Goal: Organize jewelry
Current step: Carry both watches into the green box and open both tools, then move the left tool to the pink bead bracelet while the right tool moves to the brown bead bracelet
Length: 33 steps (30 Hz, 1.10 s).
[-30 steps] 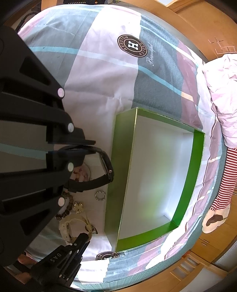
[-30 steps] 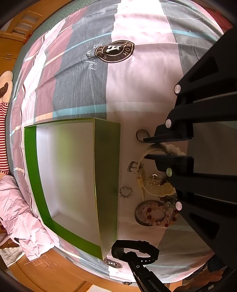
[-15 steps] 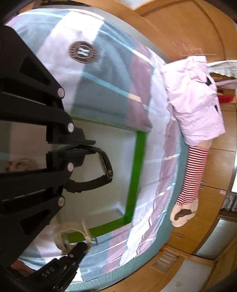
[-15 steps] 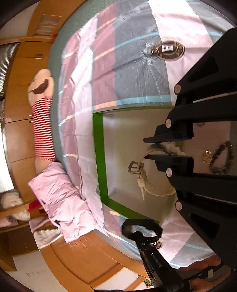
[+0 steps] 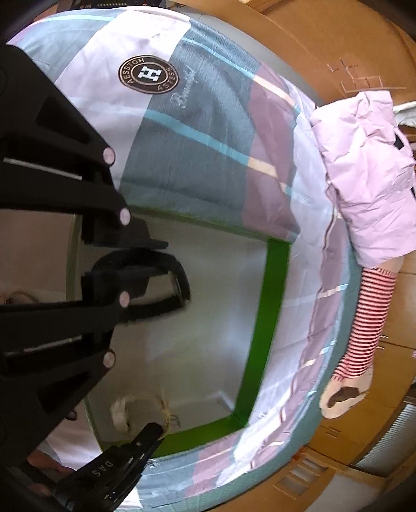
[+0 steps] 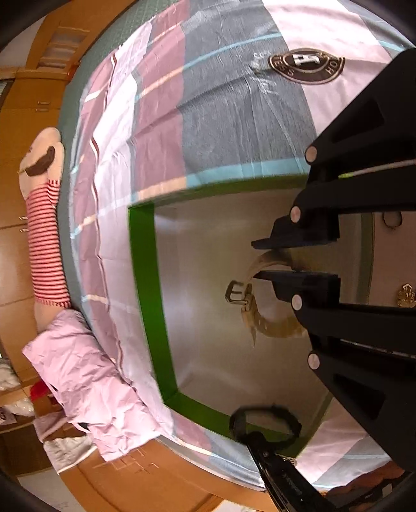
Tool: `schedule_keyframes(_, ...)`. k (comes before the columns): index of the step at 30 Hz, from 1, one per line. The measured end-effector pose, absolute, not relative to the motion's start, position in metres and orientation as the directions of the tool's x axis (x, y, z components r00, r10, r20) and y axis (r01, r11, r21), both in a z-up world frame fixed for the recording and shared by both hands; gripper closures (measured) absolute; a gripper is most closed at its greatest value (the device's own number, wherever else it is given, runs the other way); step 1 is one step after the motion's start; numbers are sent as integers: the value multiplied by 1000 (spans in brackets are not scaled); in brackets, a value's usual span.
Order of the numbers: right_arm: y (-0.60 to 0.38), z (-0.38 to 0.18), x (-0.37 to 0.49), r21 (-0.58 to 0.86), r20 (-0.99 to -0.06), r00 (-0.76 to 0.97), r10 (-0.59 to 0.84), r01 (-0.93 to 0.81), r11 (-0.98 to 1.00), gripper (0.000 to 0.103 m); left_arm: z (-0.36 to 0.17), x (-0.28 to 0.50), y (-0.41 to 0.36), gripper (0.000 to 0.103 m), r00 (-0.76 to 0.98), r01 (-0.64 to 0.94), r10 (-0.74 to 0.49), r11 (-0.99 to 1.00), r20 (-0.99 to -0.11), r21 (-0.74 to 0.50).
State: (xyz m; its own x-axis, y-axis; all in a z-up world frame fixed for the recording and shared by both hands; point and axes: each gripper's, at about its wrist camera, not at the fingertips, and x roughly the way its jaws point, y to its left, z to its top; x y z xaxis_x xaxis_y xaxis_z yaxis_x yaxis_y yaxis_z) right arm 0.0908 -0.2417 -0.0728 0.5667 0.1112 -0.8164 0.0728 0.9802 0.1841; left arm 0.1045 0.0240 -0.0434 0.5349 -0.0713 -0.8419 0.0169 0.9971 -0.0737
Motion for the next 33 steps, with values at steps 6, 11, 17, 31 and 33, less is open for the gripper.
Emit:
schedule_keyframes(6, -241, -35, 70, 192, -769, 629, 117, 52, 980, 65, -28, 93, 27, 81, 558, 9, -77, 996, -826, -86)
schedule_keyframes(11, -240, -18, 31, 244, -842, 491, 226, -28, 969, 65, -16, 60, 24, 81, 458, 89, -125, 992, -880, -95)
schedule_keyframes(17, -242, -74, 21, 285, -924, 262, 278, -11, 958, 77, -62, 42, 11, 81, 247, 128, -140, 986, -959, -111)
schedule_keyframes(31, -215, -92, 18, 189, -958, 202, 204, -93, 978, 77, -86, 40, -2, 77, 139, 178, -206, 967, -969, -180)
schedule_keyframes(33, -215, -94, 20, 182, -960, 197, 198, -95, 979, 77, -84, 38, -7, 77, 132, 200, -236, 958, -963, -207)
